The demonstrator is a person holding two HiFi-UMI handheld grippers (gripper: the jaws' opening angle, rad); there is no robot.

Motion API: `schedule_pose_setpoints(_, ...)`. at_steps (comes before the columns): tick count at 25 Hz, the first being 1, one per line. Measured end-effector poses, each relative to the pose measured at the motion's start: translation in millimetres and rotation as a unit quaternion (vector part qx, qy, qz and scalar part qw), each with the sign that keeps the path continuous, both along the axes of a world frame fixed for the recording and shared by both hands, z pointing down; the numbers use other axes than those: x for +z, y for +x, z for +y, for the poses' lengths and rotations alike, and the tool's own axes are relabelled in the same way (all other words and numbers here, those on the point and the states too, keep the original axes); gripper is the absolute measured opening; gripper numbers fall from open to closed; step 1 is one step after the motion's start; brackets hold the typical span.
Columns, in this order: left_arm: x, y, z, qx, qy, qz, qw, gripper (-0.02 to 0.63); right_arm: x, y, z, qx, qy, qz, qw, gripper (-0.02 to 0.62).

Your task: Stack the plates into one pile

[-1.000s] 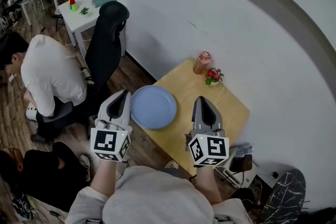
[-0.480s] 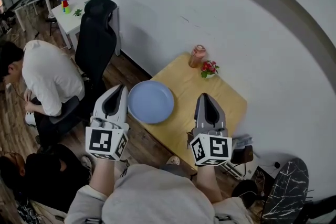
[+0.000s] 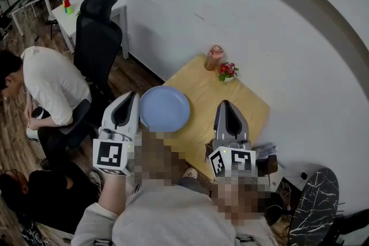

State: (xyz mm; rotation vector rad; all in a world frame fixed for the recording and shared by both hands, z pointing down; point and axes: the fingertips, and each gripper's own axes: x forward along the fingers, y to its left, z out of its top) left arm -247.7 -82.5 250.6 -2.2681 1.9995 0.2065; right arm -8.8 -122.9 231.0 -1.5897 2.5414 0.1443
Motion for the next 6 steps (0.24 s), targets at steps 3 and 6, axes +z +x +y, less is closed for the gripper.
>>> schedule_pose_setpoints(3, 0.6, 0.3, -1.7, 0.002, -0.001, 0.001, 1.0000, 0.063, -2.6, -0.2, 0.2, 0.003, -0.001, 0.001, 1.000, 0.005)
schedule_pose_setpoints(6, 1.1, -1.0, -3.1, 0.004, -0.001, 0.006, 1.0000, 0.063, -1.5, 0.3, -1.0, 0.003, 0.002, -0.002, 1.000, 0.005)
